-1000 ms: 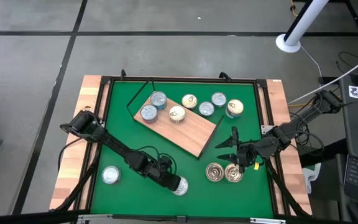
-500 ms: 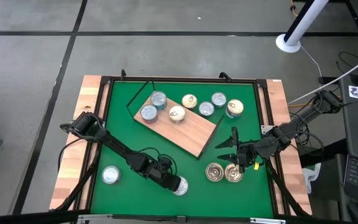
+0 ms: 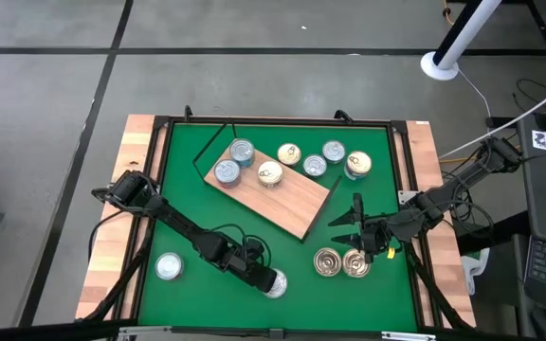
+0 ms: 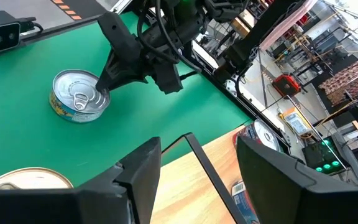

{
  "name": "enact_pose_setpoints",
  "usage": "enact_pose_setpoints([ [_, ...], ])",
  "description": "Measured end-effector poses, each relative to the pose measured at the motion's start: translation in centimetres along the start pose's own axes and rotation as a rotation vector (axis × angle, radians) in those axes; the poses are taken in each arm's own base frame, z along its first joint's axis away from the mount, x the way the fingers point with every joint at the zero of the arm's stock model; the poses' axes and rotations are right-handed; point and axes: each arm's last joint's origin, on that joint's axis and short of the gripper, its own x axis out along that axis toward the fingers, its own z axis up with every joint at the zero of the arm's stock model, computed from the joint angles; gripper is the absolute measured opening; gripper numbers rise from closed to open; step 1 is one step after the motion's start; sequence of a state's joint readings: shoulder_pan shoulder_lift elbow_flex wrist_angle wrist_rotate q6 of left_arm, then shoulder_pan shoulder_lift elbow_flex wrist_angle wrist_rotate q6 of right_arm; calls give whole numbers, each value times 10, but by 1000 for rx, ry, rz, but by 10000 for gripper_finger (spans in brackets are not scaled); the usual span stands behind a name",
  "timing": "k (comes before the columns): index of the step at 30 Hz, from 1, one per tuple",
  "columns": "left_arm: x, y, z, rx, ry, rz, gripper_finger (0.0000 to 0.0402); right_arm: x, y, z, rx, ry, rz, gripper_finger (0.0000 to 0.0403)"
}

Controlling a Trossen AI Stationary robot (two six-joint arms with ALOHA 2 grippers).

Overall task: Stack canned seafood by type on shelf
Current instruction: Stack the yellow and blue tuna can on top of the yellow and blue tuna can on the shelf

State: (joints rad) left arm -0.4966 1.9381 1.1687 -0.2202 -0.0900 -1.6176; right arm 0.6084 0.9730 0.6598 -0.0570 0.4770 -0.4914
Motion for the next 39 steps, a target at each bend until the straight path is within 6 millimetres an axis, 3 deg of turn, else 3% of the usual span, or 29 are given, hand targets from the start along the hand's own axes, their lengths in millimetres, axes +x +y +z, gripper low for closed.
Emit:
enact_pose_setpoints([
  [6,0,-1,0,7,1,-12,6,0,0,0,0,0,0,211],
  [39,-2,-9,2,66,-63,-100,0,0,0,0,0,-1,-1,211],
])
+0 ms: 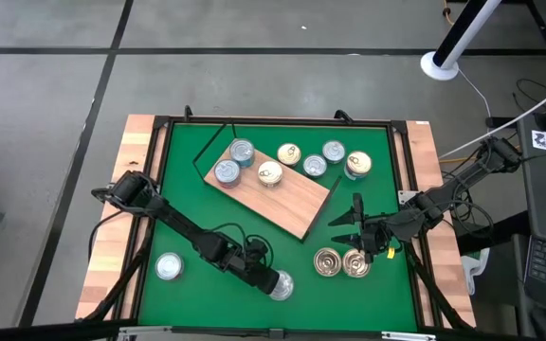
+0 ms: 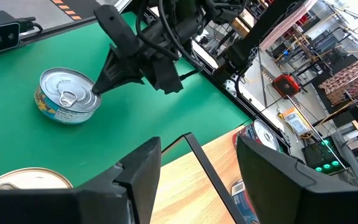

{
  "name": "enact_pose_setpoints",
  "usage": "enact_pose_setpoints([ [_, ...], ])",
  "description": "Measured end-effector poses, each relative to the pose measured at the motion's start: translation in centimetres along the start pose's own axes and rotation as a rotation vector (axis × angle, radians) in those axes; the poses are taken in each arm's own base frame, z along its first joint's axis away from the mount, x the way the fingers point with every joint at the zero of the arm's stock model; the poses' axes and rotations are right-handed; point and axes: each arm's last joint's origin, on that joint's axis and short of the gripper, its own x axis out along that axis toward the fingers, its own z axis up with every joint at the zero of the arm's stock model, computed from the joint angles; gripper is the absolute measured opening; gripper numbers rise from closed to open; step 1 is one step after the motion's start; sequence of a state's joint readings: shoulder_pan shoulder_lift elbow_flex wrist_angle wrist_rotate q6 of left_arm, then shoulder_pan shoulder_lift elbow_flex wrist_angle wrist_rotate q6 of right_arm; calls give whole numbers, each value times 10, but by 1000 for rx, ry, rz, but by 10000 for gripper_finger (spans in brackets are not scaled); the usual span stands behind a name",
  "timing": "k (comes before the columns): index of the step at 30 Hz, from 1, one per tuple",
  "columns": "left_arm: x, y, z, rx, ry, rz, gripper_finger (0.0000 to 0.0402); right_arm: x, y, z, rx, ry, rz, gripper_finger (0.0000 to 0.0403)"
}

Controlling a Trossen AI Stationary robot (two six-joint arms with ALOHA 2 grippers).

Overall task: Stack canned seafood by type on shelf
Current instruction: Stack the yellow and blue tuna can on top of the yellow and blue tuna can on the shelf

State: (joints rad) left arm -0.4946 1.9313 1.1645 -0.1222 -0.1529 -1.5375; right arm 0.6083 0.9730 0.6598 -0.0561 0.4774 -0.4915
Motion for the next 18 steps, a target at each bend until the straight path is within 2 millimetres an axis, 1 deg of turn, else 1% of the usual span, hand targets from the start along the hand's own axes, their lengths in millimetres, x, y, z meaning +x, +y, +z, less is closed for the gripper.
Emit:
enact_pose_setpoints([
  [2,-3,-2,1,2,-10,-9,0,0,0,0,0,0,0,211],
  [7,-18,-10,9,35,-45,-44,0,0,0,0,0,-1,0,211],
  [13,-47,-15,25,78,-68,-34,0,0,0,0,0,-1,-1,211],
  [18,-77,-14,42,97,-88,11,0,0,0,0,-1,0,0,211],
])
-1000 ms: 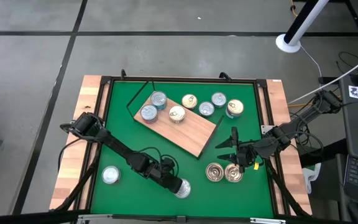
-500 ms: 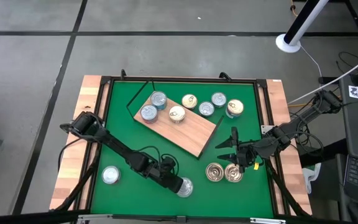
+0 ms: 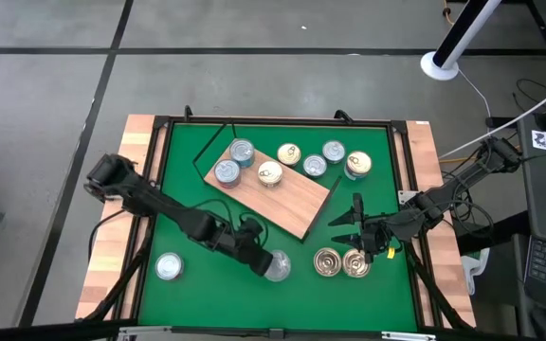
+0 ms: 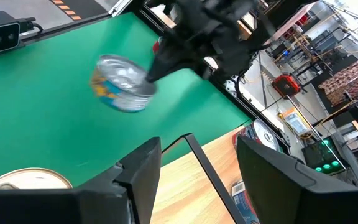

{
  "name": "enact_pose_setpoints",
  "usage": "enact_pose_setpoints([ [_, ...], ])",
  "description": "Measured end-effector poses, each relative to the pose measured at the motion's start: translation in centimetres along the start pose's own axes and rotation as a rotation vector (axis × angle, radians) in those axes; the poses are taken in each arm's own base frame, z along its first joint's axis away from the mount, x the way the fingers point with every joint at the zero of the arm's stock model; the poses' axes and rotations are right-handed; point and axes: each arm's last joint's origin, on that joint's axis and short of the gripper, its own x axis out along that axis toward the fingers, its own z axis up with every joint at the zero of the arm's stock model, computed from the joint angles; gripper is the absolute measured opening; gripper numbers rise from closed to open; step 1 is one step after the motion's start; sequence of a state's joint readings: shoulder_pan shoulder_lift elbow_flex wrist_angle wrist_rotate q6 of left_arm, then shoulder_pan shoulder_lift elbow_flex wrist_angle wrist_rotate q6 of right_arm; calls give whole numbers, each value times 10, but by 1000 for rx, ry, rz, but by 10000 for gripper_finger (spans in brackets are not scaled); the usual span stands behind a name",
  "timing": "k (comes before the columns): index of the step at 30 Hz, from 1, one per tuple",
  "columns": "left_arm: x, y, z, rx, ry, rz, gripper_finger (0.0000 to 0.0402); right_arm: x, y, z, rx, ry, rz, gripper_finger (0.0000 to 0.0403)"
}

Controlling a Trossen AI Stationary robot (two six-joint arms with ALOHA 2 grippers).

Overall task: Stack canned seafood by type on shelf
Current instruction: Stack the yellow and blue tuna can on top of the yellow and blue tuna can on the shelf

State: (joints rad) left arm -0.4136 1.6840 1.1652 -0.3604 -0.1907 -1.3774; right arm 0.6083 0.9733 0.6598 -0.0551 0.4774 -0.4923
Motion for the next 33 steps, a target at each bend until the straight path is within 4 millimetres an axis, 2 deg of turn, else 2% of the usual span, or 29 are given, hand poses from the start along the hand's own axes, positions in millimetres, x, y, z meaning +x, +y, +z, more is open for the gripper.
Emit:
enact_pose_setpoints([
  [9,-54,11,44,10,-66,32,0,0,0,0,-1,1,1,211],
  [17,-90,27,84,-1,-154,41,0,0,0,0,0,0,1,211],
  [23,-105,46,111,-36,-200,97,0,0,0,0,0,0,0,211],
  [33,-114,78,154,-77,-214,174,0,0,0,0,0,0,1,211],
])
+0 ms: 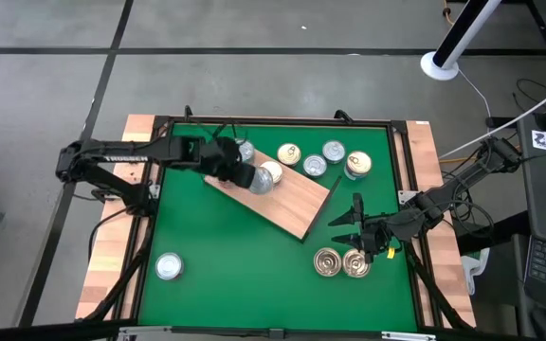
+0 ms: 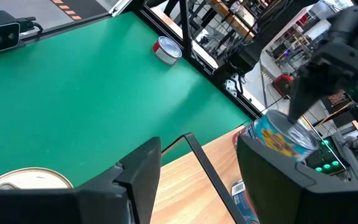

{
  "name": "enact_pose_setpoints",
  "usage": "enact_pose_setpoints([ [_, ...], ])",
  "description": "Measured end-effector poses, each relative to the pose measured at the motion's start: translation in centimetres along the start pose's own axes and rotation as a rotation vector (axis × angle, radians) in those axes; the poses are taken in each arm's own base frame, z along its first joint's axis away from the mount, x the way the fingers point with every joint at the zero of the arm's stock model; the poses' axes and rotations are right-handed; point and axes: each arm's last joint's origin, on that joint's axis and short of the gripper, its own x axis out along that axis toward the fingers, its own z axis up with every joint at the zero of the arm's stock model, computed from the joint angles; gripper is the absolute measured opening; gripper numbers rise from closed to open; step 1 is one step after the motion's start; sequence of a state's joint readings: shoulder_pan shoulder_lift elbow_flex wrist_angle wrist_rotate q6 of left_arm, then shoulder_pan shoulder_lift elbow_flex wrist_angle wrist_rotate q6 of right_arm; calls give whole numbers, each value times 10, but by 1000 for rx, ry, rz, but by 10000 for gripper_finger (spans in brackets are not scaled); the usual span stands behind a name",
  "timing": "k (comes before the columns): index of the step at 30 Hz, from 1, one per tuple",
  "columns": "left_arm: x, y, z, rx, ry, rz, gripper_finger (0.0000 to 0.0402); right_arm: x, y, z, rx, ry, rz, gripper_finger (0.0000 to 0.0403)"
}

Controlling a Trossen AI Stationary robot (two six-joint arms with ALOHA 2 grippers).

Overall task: Stack canned seafood by type on shelf
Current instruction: Stack the yellow and blue tuna can on top of the yellow and blue tuna can on the shelf

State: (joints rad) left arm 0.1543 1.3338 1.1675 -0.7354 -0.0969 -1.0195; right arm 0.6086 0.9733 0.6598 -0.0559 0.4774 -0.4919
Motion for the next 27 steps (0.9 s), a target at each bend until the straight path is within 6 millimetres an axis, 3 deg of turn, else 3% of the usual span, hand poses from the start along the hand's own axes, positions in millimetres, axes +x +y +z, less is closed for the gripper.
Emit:
enact_pose_setpoints([
  [14,1,44,50,-79,-52,113,0,0,0,0,0,0,0,211],
  [27,-1,59,65,-214,-94,141,0,0,0,0,0,0,0,211],
])
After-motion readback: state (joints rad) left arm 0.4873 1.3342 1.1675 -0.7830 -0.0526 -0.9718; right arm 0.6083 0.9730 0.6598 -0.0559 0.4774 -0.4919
